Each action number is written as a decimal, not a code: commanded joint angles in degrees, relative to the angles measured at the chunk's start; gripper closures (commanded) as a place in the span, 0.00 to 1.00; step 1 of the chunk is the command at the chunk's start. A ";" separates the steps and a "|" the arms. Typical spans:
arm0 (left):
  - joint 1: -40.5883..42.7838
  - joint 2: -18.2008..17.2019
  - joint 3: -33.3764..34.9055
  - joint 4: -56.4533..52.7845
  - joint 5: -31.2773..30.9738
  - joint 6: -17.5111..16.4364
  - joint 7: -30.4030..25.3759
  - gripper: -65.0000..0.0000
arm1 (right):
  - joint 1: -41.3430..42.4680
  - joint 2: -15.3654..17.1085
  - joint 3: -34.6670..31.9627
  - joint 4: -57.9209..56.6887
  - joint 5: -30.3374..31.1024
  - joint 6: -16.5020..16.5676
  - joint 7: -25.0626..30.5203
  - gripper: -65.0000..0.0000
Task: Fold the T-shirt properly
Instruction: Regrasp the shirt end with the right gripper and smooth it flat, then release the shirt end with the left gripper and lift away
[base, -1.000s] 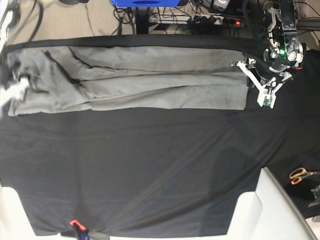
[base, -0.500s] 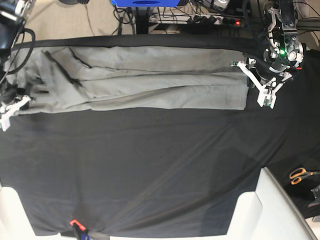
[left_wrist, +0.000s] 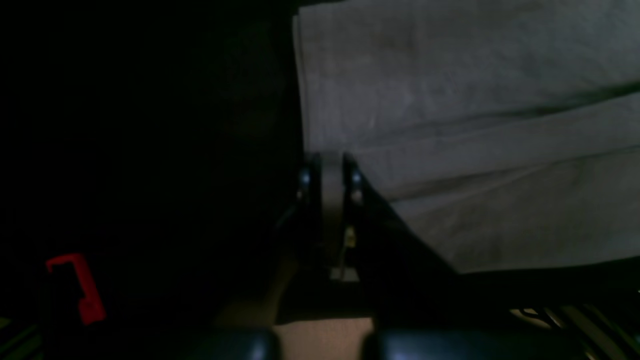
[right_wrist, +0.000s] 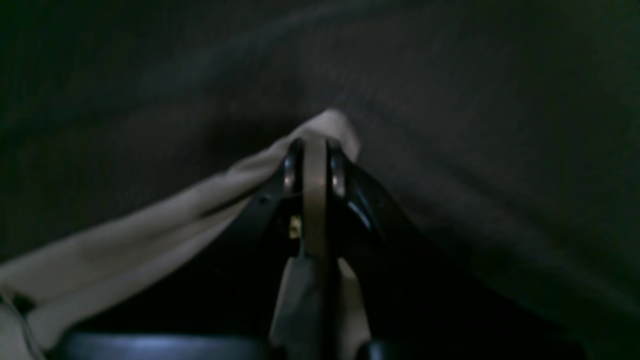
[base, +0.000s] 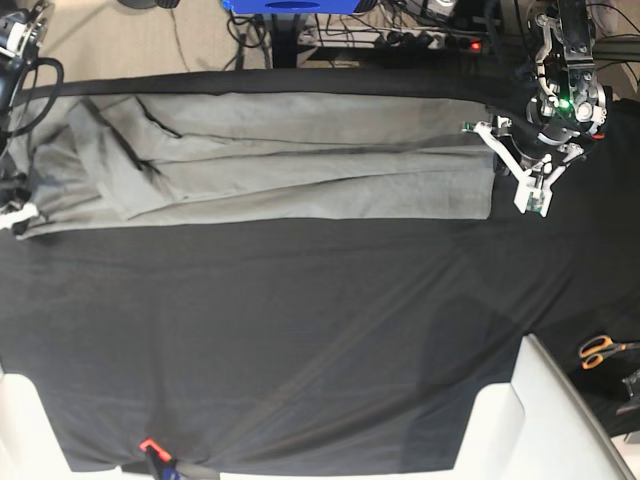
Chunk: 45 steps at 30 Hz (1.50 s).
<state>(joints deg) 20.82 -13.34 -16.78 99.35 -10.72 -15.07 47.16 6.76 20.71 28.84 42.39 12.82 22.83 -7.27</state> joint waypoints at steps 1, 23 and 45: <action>-0.12 -0.59 -0.24 0.83 -0.05 0.17 -0.69 1.00 | -0.30 1.22 1.36 2.84 0.50 -1.60 2.74 0.99; -5.57 3.01 -0.94 2.67 -0.75 0.17 -0.78 0.12 | -13.31 -7.92 5.31 33.17 0.32 -3.36 -2.45 0.99; -2.84 -0.85 -11.14 -24.23 -25.02 -24.93 -4.56 0.00 | -20.96 -9.32 5.31 39.41 0.32 -3.36 -2.18 0.99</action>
<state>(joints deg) 18.28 -13.74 -27.92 74.74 -36.12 -39.53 41.91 -14.33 10.33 33.78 80.66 12.64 19.46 -10.92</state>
